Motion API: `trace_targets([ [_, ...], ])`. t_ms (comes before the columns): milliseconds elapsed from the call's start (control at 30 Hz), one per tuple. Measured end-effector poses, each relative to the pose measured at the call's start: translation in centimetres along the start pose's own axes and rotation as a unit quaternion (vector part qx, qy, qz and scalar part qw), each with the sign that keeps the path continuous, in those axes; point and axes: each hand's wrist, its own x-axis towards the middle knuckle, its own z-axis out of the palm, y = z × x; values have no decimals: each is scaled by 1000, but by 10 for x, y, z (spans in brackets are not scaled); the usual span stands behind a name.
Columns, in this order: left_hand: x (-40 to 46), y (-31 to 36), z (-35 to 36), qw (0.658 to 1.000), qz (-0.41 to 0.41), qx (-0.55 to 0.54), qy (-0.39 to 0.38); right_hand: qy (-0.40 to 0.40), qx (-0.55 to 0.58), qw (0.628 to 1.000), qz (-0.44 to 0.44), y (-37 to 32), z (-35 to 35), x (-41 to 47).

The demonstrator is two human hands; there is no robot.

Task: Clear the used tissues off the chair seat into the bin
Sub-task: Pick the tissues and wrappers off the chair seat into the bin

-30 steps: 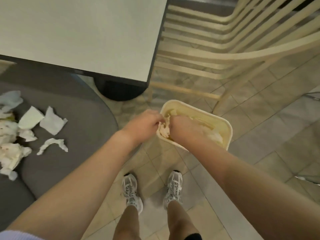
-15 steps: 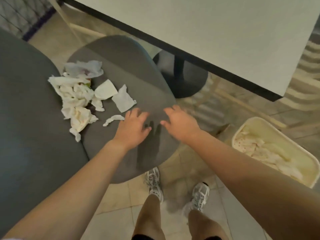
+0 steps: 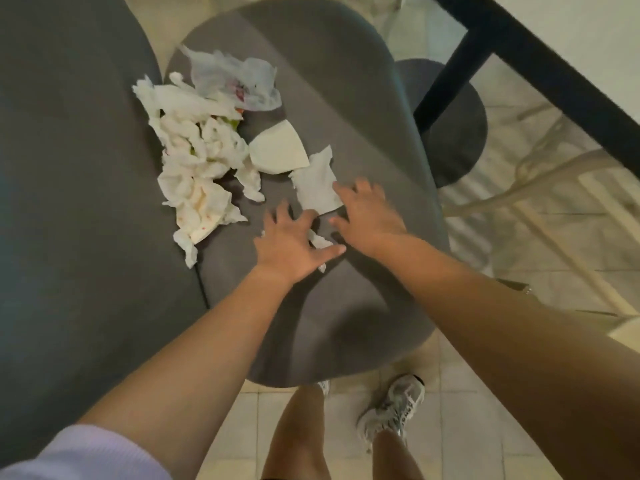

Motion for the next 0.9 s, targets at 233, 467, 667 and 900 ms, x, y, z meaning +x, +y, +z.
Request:
trace_targets([
  [233,25,-29,17,989,106,-79,58,-30,-55,995,-77,-8,17,46],
  [467,43,-54,-10,966,59,-133,215,-8,-46,990,-130,-16,29,56],
  [667,63,-54,-12,965,-20,-178,189,-66,11,995,-76,-16,19,49],
  [900,60,-55,-11,978,3,-137,155,-9,50,998,-41,8,25,41],
])
